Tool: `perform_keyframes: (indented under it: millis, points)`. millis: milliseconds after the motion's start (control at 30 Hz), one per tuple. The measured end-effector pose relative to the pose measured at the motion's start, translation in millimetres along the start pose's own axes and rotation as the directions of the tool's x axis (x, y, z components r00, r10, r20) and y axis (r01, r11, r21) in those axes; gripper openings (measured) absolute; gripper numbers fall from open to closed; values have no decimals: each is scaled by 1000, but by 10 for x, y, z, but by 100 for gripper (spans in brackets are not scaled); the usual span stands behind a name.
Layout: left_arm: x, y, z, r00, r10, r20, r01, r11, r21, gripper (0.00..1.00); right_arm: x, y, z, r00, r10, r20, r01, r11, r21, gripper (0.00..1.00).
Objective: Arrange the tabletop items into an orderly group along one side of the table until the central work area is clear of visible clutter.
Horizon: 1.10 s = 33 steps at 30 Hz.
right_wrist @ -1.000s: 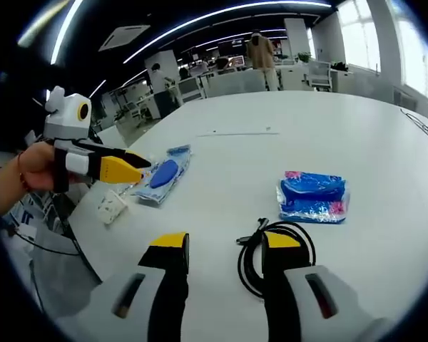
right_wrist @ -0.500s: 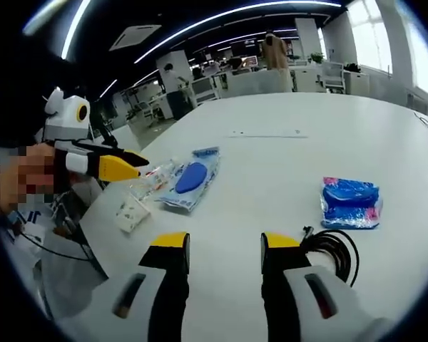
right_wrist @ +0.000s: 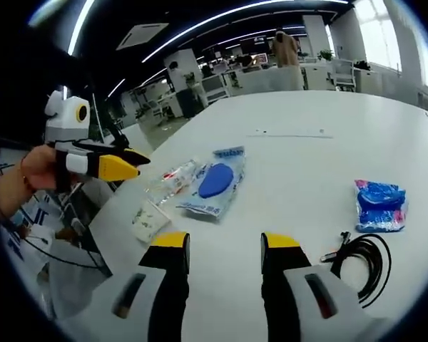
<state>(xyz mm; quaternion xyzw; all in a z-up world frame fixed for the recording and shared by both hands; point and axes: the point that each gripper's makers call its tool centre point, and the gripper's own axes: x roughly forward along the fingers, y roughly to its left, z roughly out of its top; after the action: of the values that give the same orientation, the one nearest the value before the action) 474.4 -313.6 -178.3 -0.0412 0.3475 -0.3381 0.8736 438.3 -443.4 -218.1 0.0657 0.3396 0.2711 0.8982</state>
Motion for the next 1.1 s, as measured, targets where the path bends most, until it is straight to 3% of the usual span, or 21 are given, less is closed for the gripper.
perform_keyframes:
  millis: [567, 833, 1100]
  points:
    - [-255, 537, 0, 999, 45, -27, -44, 999, 18, 50, 403, 257, 17, 1000, 31, -3, -31, 996, 83, 38]
    - [-238, 804, 27, 997, 53, -52, -52, 998, 33, 51, 612, 279, 6, 1000, 21, -3, -20, 989, 146, 37]
    - [-86, 1098, 150, 995, 55, -77, -50, 997, 62, 51, 784, 261, -18, 1000, 15, -19, -11, 981, 195, 37]
